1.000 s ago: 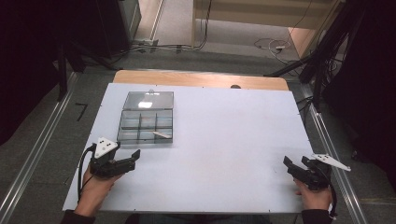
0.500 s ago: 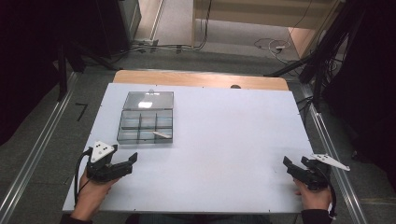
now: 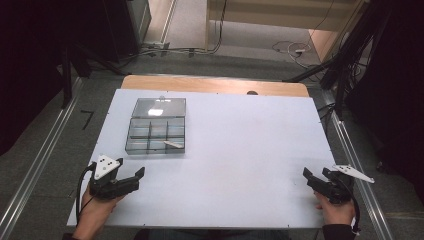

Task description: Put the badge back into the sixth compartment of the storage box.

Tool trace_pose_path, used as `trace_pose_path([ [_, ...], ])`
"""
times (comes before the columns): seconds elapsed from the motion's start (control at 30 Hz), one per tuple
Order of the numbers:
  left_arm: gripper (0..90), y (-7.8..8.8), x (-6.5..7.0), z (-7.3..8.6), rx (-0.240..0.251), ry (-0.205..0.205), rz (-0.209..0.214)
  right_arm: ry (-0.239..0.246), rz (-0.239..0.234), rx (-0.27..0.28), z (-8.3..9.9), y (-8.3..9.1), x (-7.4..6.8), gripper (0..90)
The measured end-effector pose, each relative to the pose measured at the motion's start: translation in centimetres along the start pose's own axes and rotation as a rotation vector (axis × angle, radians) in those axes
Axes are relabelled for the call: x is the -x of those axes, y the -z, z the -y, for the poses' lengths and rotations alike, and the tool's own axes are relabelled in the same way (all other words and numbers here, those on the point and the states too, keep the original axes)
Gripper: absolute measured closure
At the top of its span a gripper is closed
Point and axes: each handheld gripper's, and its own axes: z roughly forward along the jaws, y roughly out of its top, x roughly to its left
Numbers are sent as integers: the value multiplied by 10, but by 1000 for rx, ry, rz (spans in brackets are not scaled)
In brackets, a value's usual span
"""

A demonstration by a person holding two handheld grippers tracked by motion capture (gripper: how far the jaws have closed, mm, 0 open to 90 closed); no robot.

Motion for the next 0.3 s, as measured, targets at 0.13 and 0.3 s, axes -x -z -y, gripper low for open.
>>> trace_pose_path([
  [0.13, 221, 2, 0, 2, 0, -6, -8, 3, -1, 0, 0, 0, 0, 232],
  [0.3, 186, 5, 0, 9, -11, -13, -19, 12, -2, 0, 0, 0, -1, 232],
])
